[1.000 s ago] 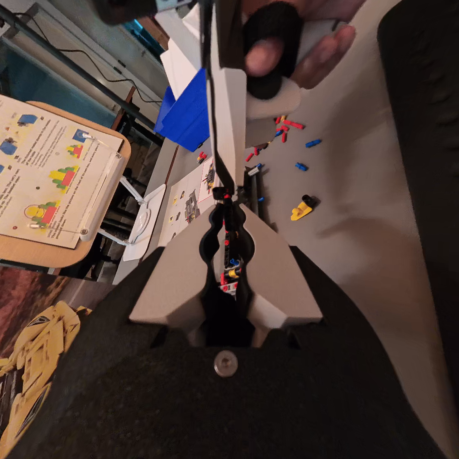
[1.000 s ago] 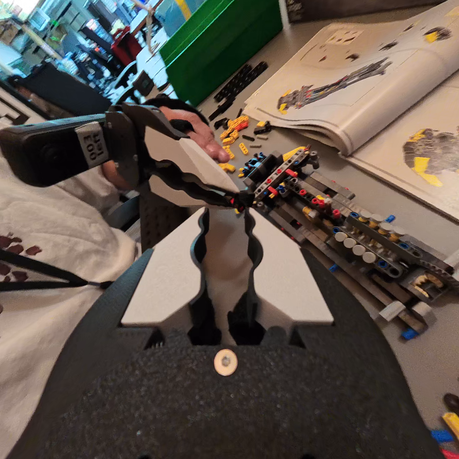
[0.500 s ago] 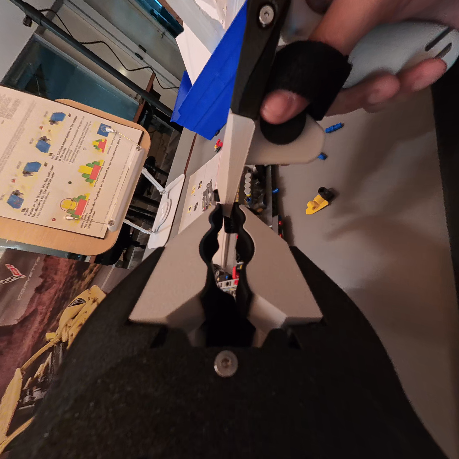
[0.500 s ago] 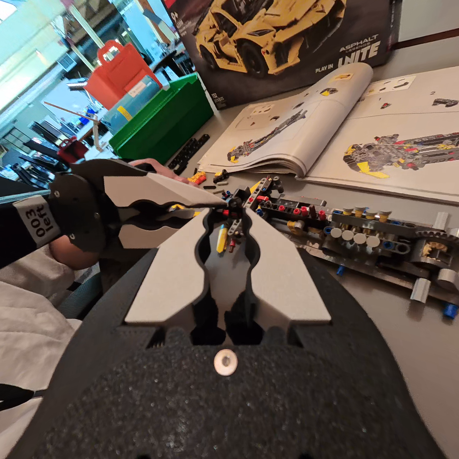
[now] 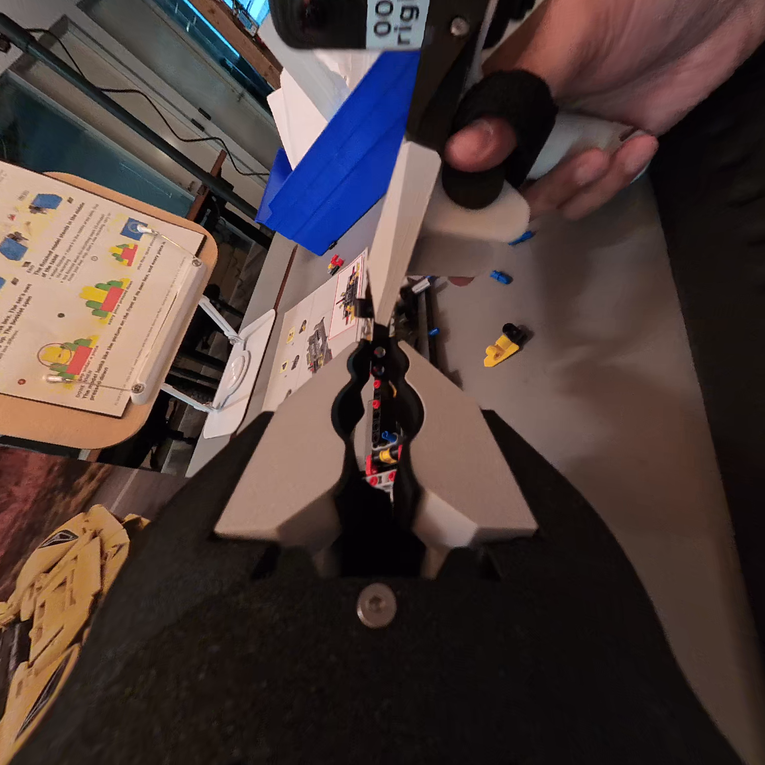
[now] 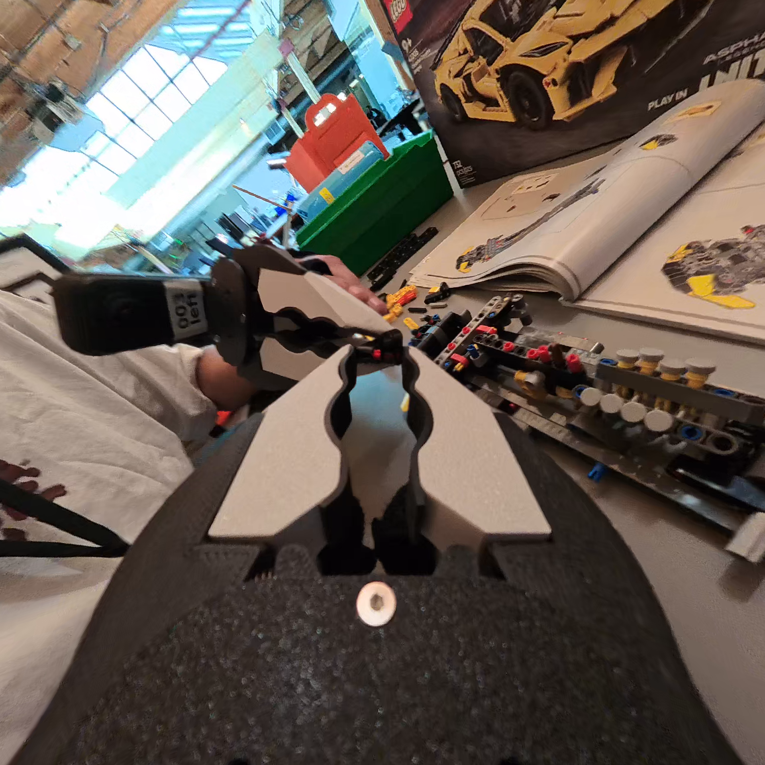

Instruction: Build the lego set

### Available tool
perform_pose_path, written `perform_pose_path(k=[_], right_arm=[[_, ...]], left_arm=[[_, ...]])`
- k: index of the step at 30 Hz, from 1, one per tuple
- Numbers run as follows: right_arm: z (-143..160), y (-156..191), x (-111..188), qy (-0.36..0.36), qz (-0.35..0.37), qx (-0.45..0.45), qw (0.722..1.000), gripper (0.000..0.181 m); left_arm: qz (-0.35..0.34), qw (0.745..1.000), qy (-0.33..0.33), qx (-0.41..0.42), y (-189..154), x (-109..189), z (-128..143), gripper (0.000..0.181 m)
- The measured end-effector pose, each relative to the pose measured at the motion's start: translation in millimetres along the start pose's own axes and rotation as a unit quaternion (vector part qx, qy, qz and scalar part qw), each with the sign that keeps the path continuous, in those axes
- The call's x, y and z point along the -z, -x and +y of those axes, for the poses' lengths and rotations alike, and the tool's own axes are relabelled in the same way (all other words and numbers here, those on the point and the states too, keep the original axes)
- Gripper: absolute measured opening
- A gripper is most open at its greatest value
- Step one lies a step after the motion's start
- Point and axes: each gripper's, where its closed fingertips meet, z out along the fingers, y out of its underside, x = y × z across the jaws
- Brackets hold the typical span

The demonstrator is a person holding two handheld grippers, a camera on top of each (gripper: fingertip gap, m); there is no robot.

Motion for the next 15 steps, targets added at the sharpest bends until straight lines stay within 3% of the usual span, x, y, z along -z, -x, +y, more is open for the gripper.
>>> perform_pose_path(k=[5, 15], right_arm=[[2, -6, -4, 0.008, 0.053, 0.068, 0.996, 0.020], [9, -13, -8, 0.035, 0.093, 0.093, 0.991, 0.019]], left_arm=[[-0.016, 0.999, 0.037, -0.030, 1, -2, 9, 0.005], [-0.053, 0.986, 0.092, -0.127, 1, -4, 19, 0.005]])
